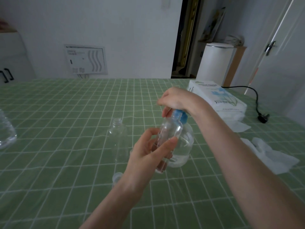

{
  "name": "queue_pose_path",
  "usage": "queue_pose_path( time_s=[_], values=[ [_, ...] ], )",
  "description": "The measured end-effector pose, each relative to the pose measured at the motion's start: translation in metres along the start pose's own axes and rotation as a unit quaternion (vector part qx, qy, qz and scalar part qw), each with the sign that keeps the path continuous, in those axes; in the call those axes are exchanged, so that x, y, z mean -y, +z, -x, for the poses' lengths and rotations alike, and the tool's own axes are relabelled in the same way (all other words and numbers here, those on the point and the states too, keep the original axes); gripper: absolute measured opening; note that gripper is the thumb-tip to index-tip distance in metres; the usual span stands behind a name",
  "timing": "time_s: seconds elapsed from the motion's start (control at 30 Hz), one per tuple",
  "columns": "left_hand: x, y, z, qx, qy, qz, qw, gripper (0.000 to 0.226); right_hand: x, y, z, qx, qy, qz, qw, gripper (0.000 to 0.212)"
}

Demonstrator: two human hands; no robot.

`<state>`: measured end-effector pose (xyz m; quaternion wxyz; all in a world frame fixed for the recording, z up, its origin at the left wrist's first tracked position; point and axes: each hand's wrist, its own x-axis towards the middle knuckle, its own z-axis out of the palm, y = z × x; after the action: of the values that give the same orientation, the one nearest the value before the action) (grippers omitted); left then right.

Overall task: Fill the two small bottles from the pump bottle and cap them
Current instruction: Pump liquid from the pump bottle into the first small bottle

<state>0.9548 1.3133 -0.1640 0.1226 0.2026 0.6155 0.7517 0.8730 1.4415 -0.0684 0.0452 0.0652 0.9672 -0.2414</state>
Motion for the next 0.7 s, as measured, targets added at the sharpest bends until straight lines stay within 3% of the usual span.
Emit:
queue_pose_path(
  time_s=[0.27,0.43,0.7],
  values=[
    [-0.0018,-0.0002,0.0008,0.005,0.011,-0.001,1.0,0.028,0.0052,-0.0035,0.0023,-0.043,-0.028,-0.036,0.998,0.039],
    [-0.0036,0.0007,-0.001,0.007,0.012,0.003,1.0,0.033,0.0062,-0.0065,0.0012,-0.024,-0.023,-0.018,0.999,0.034],
    [-0.0001,0.0008,0.0011,-0.007,0.004,-0.008,1.0,0.018,0.0003,0.0018,0.0,-0.011,-0.007,-0.021,1.0,0.035]
  ],
)
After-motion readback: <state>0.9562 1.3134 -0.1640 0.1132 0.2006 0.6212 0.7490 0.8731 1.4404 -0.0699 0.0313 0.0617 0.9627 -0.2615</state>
